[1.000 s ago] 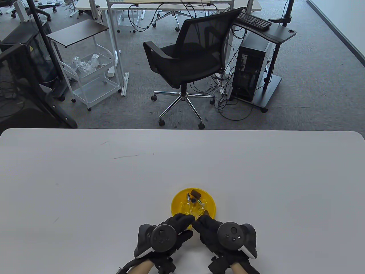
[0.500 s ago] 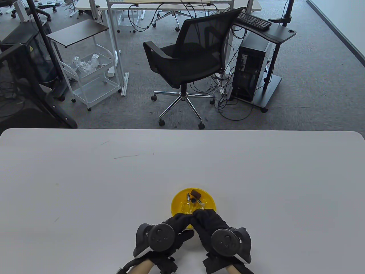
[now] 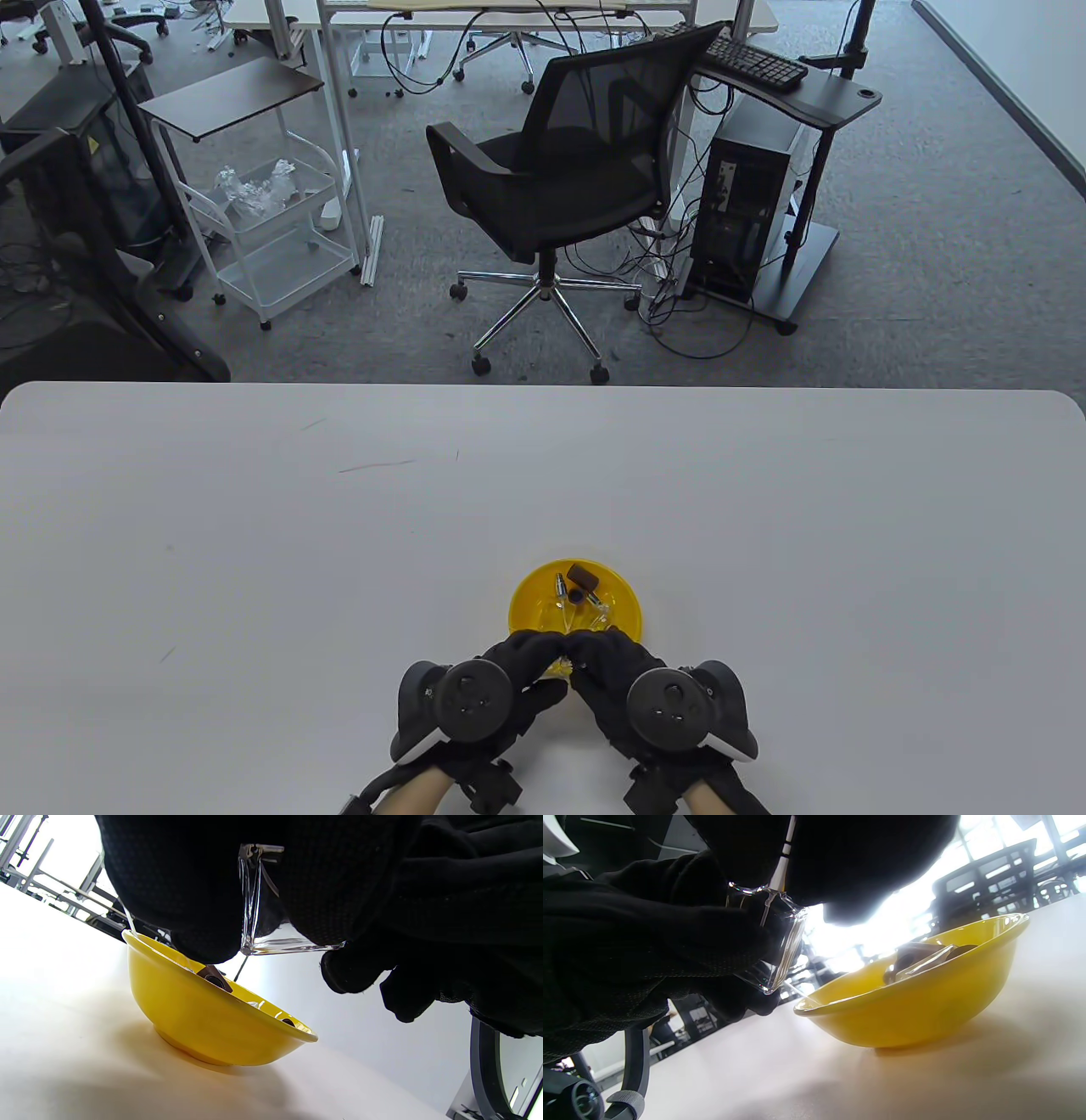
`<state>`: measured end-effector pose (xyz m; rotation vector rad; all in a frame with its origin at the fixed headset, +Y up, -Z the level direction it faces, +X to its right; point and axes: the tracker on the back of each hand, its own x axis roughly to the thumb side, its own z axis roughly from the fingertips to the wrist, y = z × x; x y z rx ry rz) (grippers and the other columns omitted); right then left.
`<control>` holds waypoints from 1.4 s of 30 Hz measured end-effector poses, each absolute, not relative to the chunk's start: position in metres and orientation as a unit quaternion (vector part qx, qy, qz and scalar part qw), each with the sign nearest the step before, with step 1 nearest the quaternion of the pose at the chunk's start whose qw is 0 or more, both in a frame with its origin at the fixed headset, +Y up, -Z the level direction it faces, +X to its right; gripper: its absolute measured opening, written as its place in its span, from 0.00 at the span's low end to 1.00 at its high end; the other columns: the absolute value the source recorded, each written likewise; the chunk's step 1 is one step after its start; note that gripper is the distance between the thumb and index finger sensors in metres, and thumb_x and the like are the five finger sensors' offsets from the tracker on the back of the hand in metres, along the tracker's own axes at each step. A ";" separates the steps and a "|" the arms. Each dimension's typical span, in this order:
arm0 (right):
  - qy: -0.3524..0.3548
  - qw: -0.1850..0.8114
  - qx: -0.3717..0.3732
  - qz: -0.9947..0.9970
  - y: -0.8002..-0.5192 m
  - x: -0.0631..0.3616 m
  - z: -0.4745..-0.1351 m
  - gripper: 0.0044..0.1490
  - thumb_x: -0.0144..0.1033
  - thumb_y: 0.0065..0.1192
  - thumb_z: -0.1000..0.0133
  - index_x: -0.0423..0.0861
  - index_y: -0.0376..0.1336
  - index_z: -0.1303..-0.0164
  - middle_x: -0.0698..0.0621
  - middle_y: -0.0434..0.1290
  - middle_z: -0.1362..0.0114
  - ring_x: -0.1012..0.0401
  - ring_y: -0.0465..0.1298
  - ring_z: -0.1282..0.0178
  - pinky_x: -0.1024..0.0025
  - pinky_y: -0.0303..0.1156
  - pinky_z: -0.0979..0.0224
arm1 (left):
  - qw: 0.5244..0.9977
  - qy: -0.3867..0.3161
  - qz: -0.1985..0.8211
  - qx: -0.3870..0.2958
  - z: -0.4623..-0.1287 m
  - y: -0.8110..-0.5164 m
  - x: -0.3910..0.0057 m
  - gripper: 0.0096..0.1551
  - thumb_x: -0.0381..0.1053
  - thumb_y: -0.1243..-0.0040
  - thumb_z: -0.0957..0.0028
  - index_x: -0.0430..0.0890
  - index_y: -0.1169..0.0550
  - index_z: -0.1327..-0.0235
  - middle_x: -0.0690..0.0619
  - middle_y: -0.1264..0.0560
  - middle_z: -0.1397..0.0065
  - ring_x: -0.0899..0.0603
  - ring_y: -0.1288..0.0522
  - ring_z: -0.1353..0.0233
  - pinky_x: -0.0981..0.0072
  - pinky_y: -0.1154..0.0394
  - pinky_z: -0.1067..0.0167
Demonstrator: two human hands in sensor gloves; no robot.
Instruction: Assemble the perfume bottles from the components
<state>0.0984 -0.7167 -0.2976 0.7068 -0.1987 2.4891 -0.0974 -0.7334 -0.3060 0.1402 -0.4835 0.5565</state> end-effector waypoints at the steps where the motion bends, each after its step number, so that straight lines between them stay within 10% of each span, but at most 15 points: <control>1: -0.077 0.274 0.256 0.924 -0.717 0.099 -0.298 0.27 0.33 0.57 0.35 0.37 0.57 0.27 0.37 0.73 0.36 0.46 0.78 0.46 0.63 0.77 0.50 | 0.930 -0.237 0.271 0.069 -0.306 -0.733 -0.097 0.30 0.53 0.28 0.52 0.54 0.23 0.35 0.49 0.22 0.34 0.43 0.15 0.46 0.59 0.16 0.49; 13: -0.145 0.257 0.121 0.948 -0.719 0.102 -0.300 0.34 0.56 0.46 0.33 0.40 0.74 0.62 0.57 0.81 0.71 0.56 0.82 0.75 0.71 0.77 0.74 | 0.927 -0.252 0.265 0.085 -0.300 -0.727 -0.092 0.30 0.53 0.29 0.52 0.53 0.23 0.35 0.49 0.21 0.34 0.43 0.15 0.48 0.60 0.16 0.51; 20: -0.170 0.304 0.123 0.929 -0.718 0.094 -0.300 0.26 0.44 0.52 0.32 0.39 0.58 0.32 0.47 0.73 0.41 0.48 0.78 0.49 0.66 0.76 0.52 | 0.924 -0.252 0.276 0.079 -0.299 -0.728 -0.089 0.30 0.54 0.29 0.52 0.51 0.22 0.35 0.49 0.21 0.35 0.44 0.15 0.49 0.61 0.16 0.52; 42: -0.077 0.288 0.253 0.920 -0.721 0.094 -0.301 0.29 0.33 0.60 0.35 0.37 0.56 0.27 0.38 0.73 0.36 0.47 0.79 0.46 0.63 0.77 0.50 | 0.930 -0.213 0.294 0.061 -0.311 -0.735 -0.106 0.30 0.53 0.29 0.53 0.53 0.22 0.35 0.49 0.21 0.34 0.43 0.15 0.47 0.59 0.16 0.49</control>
